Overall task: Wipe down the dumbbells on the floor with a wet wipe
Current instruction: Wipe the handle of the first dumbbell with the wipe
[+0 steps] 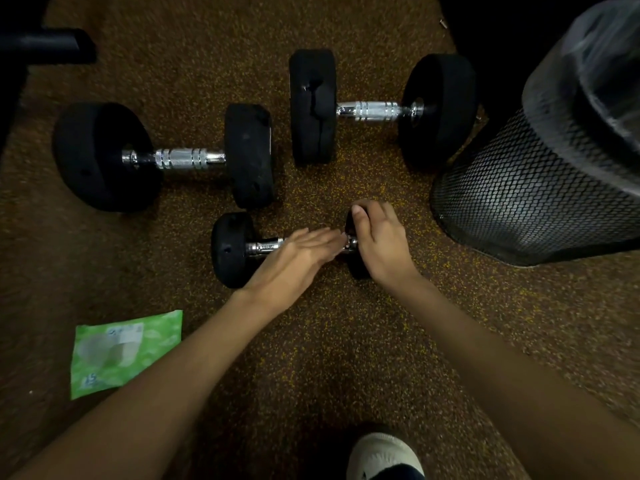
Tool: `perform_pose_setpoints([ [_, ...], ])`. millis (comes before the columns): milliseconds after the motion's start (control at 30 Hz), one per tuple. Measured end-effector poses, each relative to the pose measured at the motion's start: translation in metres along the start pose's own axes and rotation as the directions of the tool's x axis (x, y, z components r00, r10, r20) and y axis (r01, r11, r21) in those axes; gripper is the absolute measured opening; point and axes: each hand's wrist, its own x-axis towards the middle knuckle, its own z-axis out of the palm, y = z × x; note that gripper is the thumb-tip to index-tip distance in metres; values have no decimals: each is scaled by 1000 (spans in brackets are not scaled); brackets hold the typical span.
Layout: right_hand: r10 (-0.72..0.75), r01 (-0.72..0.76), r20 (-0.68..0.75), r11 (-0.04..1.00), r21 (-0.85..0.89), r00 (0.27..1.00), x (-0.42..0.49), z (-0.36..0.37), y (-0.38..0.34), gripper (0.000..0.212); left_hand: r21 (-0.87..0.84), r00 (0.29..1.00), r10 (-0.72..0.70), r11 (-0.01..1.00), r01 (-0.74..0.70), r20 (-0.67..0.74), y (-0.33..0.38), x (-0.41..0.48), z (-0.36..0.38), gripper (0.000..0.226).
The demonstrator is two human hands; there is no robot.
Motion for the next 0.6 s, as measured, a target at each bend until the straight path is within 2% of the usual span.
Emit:
perform_pose_setpoints([
  [100, 22, -22, 10, 1000, -9, 1000, 4, 0, 1, 31, -111, 980, -184, 978, 176, -72, 12, 21, 0, 29],
  [167, 29, -29, 12, 999, -17, 999, 4, 0, 0, 31, -45, 941, -333, 943, 331, -63, 17, 33, 2, 26],
  [200, 28, -28, 12, 999, -20, 1000, 5, 0, 0, 31, 11, 930, -361, 932, 363, -73, 19, 36, 4, 26],
  [233, 28, -28, 11, 999, -24, 1000, 4, 0, 0, 31, 45, 932, -350, 934, 356, -95, 21, 37, 7, 24],
  [300, 17, -17, 6, 999, -30, 1000, 4, 1, 0, 31, 96, 966, -228, 966, 240, -119, 24, 27, 15, 27],
  [400, -6, 6, -1, 1000, -30, 1000, 2, 0, -1, 31, 301, 993, -51, 950, 81, -104, 19, -3, 35, 56],
  [500, -15, 15, -6, 1000, -26, 1000, 1, 0, 0, 31, 478, 997, -7, 877, 42, -74, 16, -18, 44, 61],
  [600, -3, 3, -3, 1000, -23, 1000, 1, 1, -1, 33, 506, 998, 1, 862, 34, -68, 13, -15, 42, 59],
])
